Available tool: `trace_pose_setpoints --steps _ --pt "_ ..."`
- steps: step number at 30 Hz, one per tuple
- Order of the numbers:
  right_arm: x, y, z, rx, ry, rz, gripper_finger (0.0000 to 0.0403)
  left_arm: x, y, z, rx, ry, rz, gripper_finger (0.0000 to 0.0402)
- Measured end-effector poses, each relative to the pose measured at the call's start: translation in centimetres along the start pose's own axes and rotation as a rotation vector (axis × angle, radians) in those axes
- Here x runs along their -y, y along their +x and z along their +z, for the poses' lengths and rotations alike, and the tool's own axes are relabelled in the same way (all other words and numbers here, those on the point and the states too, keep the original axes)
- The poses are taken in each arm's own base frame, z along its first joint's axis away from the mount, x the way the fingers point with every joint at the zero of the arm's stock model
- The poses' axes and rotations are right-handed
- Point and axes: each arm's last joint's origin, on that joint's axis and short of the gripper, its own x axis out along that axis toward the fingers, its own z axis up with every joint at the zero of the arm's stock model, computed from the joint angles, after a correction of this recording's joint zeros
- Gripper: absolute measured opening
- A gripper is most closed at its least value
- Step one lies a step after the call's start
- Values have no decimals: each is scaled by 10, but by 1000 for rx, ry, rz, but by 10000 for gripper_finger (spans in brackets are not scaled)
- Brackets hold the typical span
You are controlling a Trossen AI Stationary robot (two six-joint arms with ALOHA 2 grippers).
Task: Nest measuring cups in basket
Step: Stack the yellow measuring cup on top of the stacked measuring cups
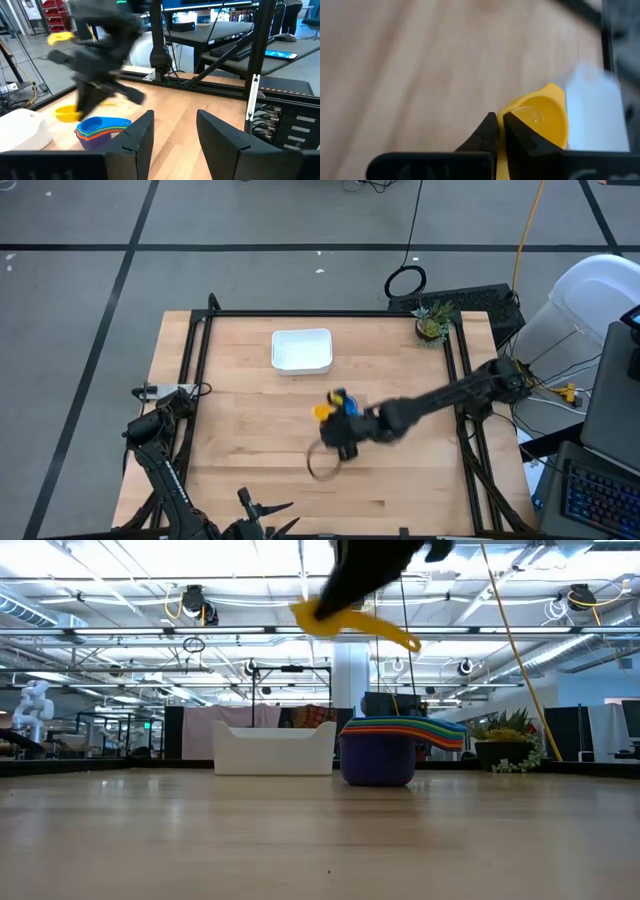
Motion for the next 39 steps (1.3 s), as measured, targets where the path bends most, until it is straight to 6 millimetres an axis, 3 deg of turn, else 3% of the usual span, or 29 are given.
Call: trace_pose_setpoints --steps 4,9,20,28,33,39 --pt "31 14 -22 -156 165 38 1 1 -1 0 -6 -4 -8 152" --pt "48 23 -38 -266 250 47 1 2 -7 -2 -27 15 -36 152" --pt "46 26 -41 -300 354 89 0 3 -15 -4 -29 25 -55 152" --pt "40 37 -56 -368 418 126 1 4 -17 -5 -28 16 -62 152" --pt "38 42 -64 -386 452 148 17 5 -19 -5 -27 11 -67 152" --pt "38 45 -58 -315 438 196 57 5 -19 -5 -27 8 -68 152"
